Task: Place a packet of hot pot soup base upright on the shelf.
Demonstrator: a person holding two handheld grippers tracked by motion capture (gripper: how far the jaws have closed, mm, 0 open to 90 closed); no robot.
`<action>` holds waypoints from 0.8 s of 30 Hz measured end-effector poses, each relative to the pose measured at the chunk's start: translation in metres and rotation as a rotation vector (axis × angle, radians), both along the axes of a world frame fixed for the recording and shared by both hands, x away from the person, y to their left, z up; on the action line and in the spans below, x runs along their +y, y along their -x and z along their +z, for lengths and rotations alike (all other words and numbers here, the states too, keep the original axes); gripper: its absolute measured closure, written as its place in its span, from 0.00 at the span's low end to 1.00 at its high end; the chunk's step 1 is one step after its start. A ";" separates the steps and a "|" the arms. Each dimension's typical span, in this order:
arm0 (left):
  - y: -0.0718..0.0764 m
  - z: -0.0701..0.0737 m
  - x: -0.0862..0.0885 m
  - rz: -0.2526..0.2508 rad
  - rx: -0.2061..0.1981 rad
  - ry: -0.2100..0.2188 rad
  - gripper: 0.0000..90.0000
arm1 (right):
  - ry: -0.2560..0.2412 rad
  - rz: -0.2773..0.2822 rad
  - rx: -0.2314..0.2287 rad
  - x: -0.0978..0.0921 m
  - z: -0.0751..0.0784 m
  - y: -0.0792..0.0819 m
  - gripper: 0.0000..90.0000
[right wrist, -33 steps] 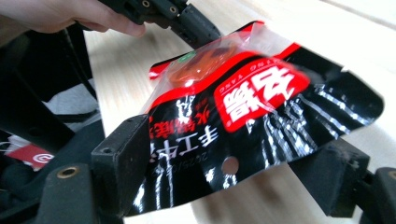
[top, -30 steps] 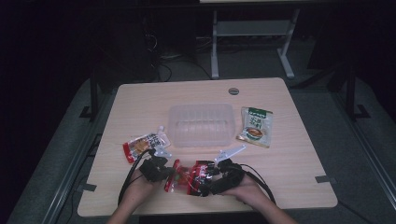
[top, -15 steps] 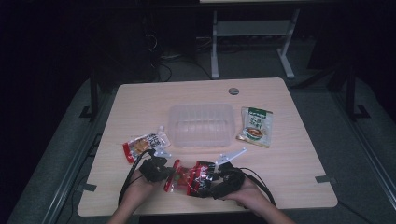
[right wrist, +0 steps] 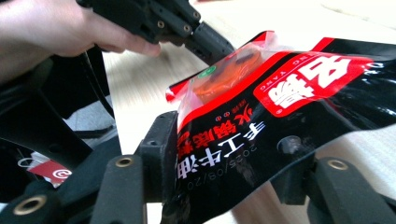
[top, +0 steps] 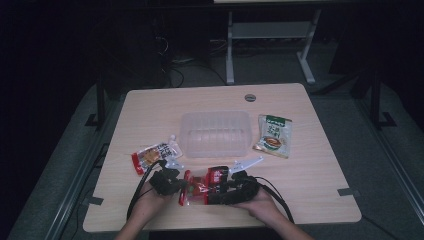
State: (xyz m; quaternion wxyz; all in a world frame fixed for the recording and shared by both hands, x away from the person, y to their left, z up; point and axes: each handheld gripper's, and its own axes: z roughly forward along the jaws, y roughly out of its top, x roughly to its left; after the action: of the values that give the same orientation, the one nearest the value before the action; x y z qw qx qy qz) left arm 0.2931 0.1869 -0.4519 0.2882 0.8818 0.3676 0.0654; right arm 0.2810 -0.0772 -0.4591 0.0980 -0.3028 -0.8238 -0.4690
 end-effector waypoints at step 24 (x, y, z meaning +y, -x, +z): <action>-0.001 0.001 -0.002 -0.044 -0.022 -0.031 1.00 | 0.038 0.077 -0.095 0.001 0.006 -0.026 0.99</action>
State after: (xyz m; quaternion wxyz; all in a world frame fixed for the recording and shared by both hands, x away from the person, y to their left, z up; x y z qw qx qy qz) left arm 0.2937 0.1847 -0.4507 0.2801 0.8932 0.3438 0.0745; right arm 0.3072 -0.0761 -0.4534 0.0712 -0.2501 -0.8475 -0.4628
